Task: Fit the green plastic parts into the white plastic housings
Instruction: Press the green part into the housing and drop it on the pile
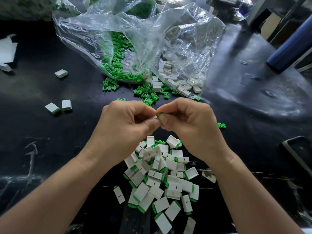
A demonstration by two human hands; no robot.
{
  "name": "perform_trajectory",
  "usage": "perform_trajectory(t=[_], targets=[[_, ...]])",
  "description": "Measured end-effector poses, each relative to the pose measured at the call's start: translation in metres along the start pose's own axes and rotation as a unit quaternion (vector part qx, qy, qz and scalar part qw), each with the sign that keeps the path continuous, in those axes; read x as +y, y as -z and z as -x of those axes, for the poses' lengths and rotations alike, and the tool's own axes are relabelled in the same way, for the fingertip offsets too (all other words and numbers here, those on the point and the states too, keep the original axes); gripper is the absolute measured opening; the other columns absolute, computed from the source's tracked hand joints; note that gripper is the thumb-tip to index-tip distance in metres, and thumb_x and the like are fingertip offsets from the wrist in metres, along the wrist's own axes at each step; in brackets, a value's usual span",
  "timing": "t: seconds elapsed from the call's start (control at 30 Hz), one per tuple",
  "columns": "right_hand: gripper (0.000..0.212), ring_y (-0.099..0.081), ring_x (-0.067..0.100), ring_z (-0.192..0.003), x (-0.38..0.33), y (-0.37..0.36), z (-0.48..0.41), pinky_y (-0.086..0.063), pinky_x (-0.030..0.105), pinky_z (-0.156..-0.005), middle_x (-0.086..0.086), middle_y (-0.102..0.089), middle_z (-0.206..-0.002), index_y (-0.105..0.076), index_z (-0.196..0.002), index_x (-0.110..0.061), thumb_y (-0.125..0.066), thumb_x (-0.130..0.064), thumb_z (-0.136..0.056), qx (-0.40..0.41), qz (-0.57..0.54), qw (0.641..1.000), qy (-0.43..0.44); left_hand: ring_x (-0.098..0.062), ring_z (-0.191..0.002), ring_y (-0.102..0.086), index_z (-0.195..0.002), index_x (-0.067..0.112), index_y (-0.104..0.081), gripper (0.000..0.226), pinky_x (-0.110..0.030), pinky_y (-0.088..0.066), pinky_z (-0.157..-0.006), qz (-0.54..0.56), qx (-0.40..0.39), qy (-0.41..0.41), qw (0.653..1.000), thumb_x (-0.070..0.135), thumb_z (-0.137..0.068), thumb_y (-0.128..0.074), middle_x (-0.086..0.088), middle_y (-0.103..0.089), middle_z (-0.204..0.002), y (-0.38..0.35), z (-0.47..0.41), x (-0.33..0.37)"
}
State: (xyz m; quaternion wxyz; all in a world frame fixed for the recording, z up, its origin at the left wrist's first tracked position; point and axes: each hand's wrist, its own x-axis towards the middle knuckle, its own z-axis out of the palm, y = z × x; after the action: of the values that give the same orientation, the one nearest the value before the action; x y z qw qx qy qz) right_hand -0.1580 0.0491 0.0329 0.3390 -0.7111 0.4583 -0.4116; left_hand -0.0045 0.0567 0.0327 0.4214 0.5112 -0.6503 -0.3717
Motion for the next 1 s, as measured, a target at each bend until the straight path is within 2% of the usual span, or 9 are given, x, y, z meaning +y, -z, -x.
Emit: perform_trajectory(t=[0.13, 0.2, 0.27, 0.4, 0.53, 0.67, 0.77, 0.87, 1.0], targets=[[0.019, -0.061, 0.002, -0.063, -0.003, 0.001, 0.0, -0.048, 0.014, -0.06, -0.007, -0.066, -0.069, -0.067, -0.081, -0.02, -0.061, -0.002, -0.083, -0.001, -0.111, 0.993, -0.027, -0.011, -0.053, -0.063, -0.074, 0.02, -0.07, 0.017, -0.026, -0.055, -0.054, 0.086, 0.003, 0.026, 0.996, 0.032, -0.061, -0.072, -0.001, -0.069, -0.063, -0.001, 0.001, 0.005], [0.013, -0.059, 0.003, -0.062, -0.004, 0.002, 0.0, -0.048, 0.015, -0.058, -0.006, -0.065, -0.065, -0.068, -0.08, -0.016, -0.064, -0.003, -0.08, -0.017, -0.168, 0.983, -0.069, -0.01, -0.052, -0.063, -0.076, 0.017, -0.07, 0.01, -0.023, -0.054, -0.052, 0.108, -0.002, 0.035, 0.994, 0.02, -0.067, -0.073, -0.003, -0.069, -0.063, -0.001, 0.001, 0.004], [0.008, -0.058, 0.005, -0.061, -0.003, 0.004, 0.0, -0.048, 0.016, -0.057, -0.005, -0.065, -0.064, -0.068, -0.079, -0.014, -0.067, -0.014, -0.071, -0.034, -0.224, 0.966, -0.121, -0.01, -0.052, -0.063, -0.077, 0.014, -0.069, 0.007, -0.021, -0.054, -0.052, 0.114, -0.015, 0.036, 0.993, 0.01, -0.071, -0.072, -0.005, -0.069, -0.065, -0.001, 0.0, 0.003], [0.014, -0.059, 0.007, -0.059, 0.0, 0.007, -0.001, -0.048, 0.017, -0.057, -0.001, -0.066, -0.065, -0.067, -0.074, -0.013, -0.068, -0.019, -0.062, -0.043, -0.312, 0.933, -0.176, -0.014, -0.056, -0.065, -0.078, 0.011, -0.068, 0.01, -0.021, -0.054, -0.054, 0.121, -0.031, 0.019, 0.992, 0.012, -0.069, -0.072, -0.007, -0.069, -0.068, -0.004, 0.001, 0.003], [0.013, -0.06, 0.009, -0.06, -0.002, 0.005, 0.0, -0.049, 0.019, -0.059, 0.002, -0.067, -0.066, -0.068, -0.071, -0.013, -0.068, -0.022, -0.062, -0.057, -0.335, 0.92, -0.193, -0.014, -0.056, -0.063, -0.077, 0.017, -0.071, 0.024, -0.023, -0.054, -0.054, 0.129, -0.025, 0.013, 0.991, 0.031, -0.057, -0.07, -0.005, -0.069, -0.065, -0.003, 0.003, 0.004], [0.042, -0.057, 0.009, -0.057, -0.004, 0.003, -0.003, -0.048, 0.019, -0.055, 0.0, -0.063, -0.064, -0.062, -0.075, -0.009, -0.06, -0.049, -0.06, -0.051, -0.312, 0.92, -0.231, -0.017, -0.054, -0.057, -0.069, 0.02, -0.07, 0.014, -0.022, -0.048, -0.05, 0.156, 0.002, 0.009, 0.988, 0.025, -0.056, -0.07, -0.008, -0.068, -0.063, -0.003, 0.001, 0.004], [0.054, -0.059, 0.01, -0.06, -0.005, -0.001, -0.002, -0.048, 0.019, -0.055, -0.001, -0.064, -0.066, -0.062, -0.08, -0.01, -0.055, -0.06, -0.063, -0.123, -0.277, 0.919, -0.253, -0.034, -0.063, -0.057, -0.071, 0.019, -0.071, 0.019, -0.036, -0.052, -0.059, 0.13, 0.007, -0.015, 0.991, 0.028, -0.055, -0.071, -0.013, -0.066, -0.075, -0.003, 0.002, 0.005], [0.047, -0.06, 0.012, -0.061, -0.006, -0.006, 0.0, -0.049, 0.019, -0.054, 0.004, -0.066, -0.072, -0.067, -0.074, -0.014, -0.048, -0.056, -0.071, -0.174, -0.285, 0.908, -0.251, -0.037, -0.072, -0.056, -0.074, 0.018, -0.071, 0.023, -0.039, -0.051, -0.06, 0.119, 0.0, -0.038, 0.992, 0.033, -0.056, -0.07, -0.014, -0.061, -0.082, -0.002, 0.002, 0.006], [0.048, -0.057, 0.011, -0.057, -0.009, -0.004, 0.0, -0.046, 0.018, -0.053, 0.005, -0.062, -0.069, -0.061, -0.077, -0.008, -0.04, -0.051, -0.075, -0.189, -0.3, 0.9, -0.255, -0.036, -0.068, -0.056, -0.073, 0.02, -0.072, 0.021, -0.036, -0.051, -0.058, 0.134, -0.001, -0.048, 0.99, 0.032, -0.056, -0.076, -0.013, -0.061, -0.08, -0.002, 0.001, 0.003]])
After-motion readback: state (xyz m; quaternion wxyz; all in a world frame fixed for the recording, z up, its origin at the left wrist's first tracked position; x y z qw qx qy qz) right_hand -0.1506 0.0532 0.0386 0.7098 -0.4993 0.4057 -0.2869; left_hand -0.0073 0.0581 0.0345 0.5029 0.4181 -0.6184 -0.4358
